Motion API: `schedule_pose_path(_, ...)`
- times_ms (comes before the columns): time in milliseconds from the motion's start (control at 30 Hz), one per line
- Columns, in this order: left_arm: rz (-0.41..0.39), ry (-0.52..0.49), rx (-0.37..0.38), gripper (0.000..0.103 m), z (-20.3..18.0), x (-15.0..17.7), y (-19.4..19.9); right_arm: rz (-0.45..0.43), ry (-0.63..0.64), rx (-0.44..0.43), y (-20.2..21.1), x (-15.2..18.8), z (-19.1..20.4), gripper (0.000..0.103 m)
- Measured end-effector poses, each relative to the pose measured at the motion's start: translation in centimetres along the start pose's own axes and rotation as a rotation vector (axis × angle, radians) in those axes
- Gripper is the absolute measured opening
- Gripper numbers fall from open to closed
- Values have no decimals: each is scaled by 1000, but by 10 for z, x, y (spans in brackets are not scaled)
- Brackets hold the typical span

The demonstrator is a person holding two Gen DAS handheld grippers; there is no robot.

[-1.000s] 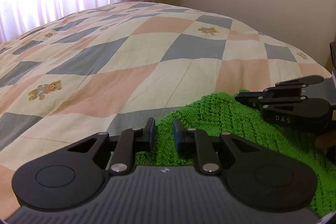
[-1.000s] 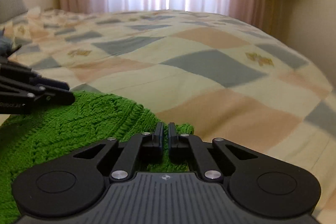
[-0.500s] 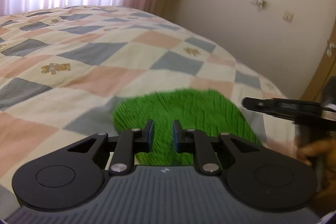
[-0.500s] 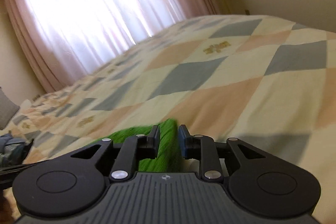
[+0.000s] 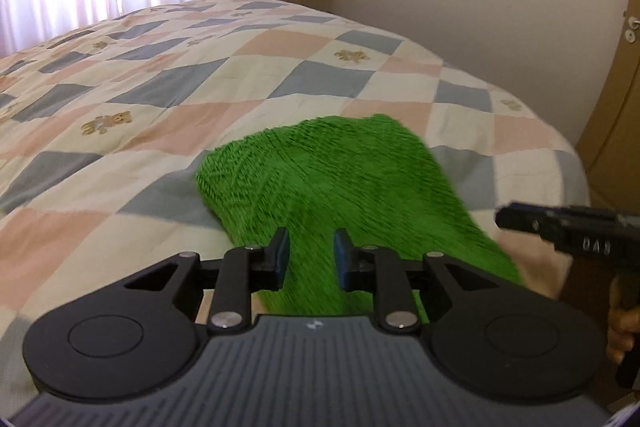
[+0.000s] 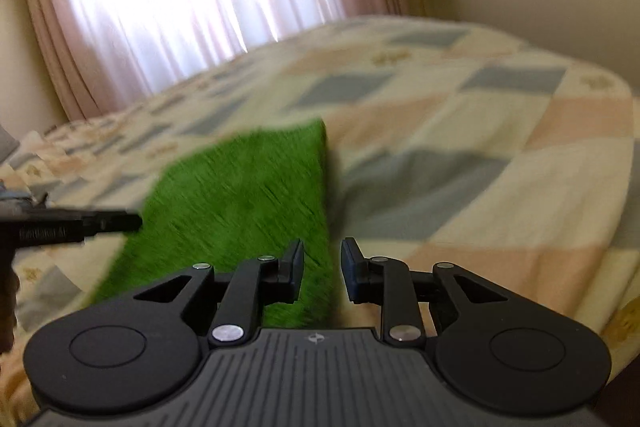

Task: Fold clothes

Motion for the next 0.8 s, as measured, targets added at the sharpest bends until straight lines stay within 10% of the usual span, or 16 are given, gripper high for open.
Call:
schedule_pose_path(233,76,-24,8,19,-31,51,17,-19,14,-99,48,20,39,27)
schedule_pose_path(533,118,-21,-79,22,-29,60,18,109,12,-17,31,64,34,27)
schedule_pose_path(800,109,19,-135,40,-35,63,58,88,-97,-37,72,59,35,49)
Point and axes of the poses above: each gripper's, at about its wrist camera, not at the fingertips, and y roughly against the way its jaws point, z to its left, x to its underside, the point moved 10 cm from there along -y, roughly the way its jaws point, and after that the axes turned 4 degrees about y, right-handed, at the moved point
